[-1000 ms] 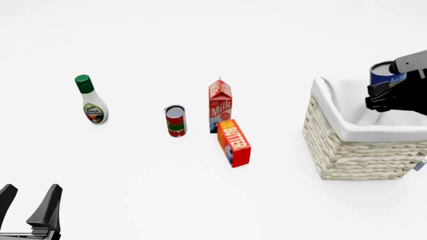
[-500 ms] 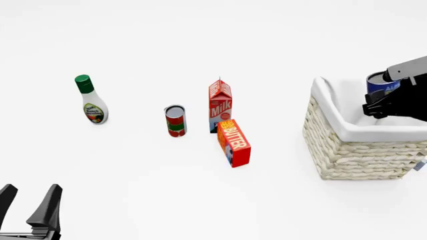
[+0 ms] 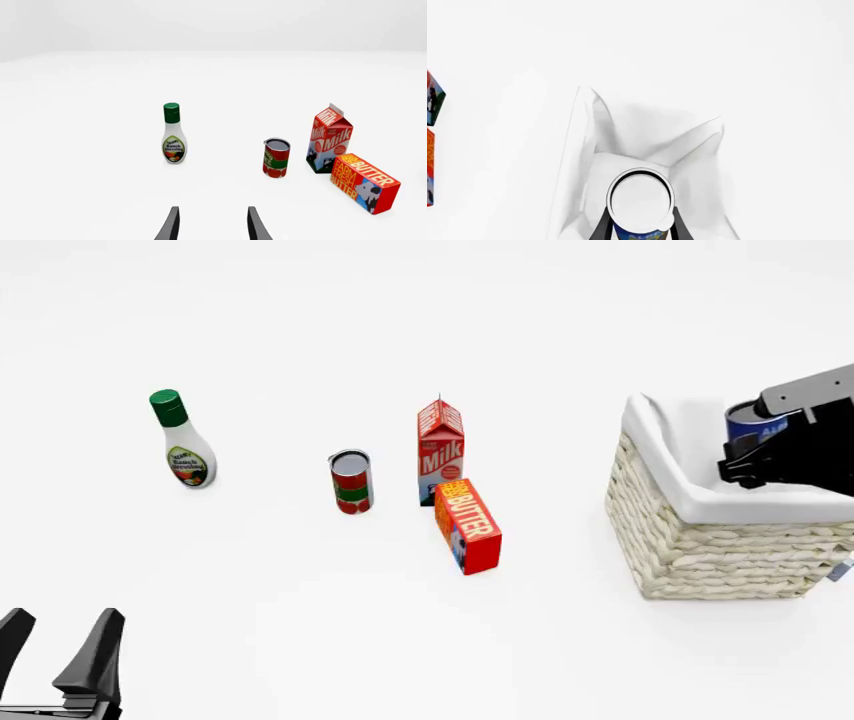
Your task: Pick the alphabet soup and place it in the basket.
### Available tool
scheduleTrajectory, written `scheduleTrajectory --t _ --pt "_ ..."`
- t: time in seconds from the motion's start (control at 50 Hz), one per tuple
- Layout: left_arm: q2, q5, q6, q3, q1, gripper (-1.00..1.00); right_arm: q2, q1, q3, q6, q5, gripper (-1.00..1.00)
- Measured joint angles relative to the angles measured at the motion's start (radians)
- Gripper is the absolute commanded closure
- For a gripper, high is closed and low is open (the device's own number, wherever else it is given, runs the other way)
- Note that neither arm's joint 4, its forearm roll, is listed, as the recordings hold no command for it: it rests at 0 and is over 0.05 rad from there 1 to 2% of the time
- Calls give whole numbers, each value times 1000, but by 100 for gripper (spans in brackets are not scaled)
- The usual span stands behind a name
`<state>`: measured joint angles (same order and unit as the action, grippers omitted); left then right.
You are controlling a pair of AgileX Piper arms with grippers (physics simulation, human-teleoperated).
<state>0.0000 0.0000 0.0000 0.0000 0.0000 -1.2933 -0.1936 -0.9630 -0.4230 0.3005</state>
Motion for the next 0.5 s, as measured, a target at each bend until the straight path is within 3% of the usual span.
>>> scheduleTrajectory --t 0.5 --pt "0 0 0 0 0 -100 -54 0 1 6 -31 100"
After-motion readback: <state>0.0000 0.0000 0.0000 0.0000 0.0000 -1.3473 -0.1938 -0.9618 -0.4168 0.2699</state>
